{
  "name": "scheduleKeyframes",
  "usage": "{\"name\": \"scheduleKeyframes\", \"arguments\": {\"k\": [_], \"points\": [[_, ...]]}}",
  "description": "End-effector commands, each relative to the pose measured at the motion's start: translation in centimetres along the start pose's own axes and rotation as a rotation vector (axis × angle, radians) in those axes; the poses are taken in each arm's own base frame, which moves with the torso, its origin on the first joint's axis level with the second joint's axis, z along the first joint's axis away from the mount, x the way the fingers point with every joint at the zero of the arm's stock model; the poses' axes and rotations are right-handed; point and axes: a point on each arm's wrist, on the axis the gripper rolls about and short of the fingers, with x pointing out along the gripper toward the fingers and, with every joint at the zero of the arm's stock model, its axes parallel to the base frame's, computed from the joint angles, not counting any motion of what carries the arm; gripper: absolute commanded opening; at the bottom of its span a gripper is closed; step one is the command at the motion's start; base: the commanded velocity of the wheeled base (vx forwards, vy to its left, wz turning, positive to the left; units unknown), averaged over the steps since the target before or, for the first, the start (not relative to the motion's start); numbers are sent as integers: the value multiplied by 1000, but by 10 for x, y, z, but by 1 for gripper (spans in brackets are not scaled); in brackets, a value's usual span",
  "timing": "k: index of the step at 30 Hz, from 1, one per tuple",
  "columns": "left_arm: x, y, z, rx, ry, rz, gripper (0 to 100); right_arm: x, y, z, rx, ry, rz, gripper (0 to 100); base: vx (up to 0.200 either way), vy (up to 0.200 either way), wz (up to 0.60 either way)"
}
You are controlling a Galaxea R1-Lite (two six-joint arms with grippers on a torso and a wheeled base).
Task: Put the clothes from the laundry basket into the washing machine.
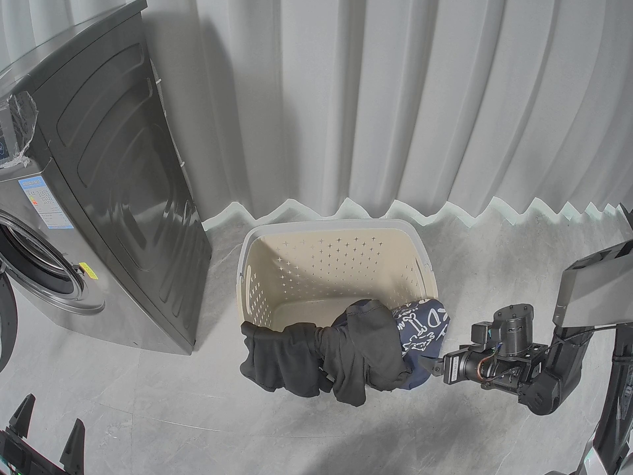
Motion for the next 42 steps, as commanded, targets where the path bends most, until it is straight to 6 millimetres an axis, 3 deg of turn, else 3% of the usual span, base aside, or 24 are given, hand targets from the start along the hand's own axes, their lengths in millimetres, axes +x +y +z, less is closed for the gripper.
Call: {"name": "scheduleKeyframes", "arguments": {"k": [1, 17, 18, 28, 38, 39, 42], "points": [[0, 0, -5, 0, 1, 0, 100, 11, 3, 2, -5, -10, 10, 0, 0, 0, 0], [0, 0, -5, -2, -1, 2, 100, 17, 3, 4, 2, -23, 10, 0, 0, 0, 0], [0, 0, -5, -2, 1, 2, 100, 17, 4, 4, 2, -24, 10, 100, 0, 0, 0], [0, 0, -5, 0, -1, 0, 100, 19, 7, 10, -1, -50, 15, 100, 0, 0, 0], [0, 0, -5, -2, 1, 0, 100, 35, 5, 18, 6, -92, 9, 100, 0, 0, 0], [0, 0, -5, -2, -1, 0, 100, 37, 5, 19, 8, -96, 10, 0, 0, 0, 0], [0, 0, -5, -2, -1, 2, 100, 39, 6, 21, 8, -104, 10, 0, 0, 0, 0]]}}
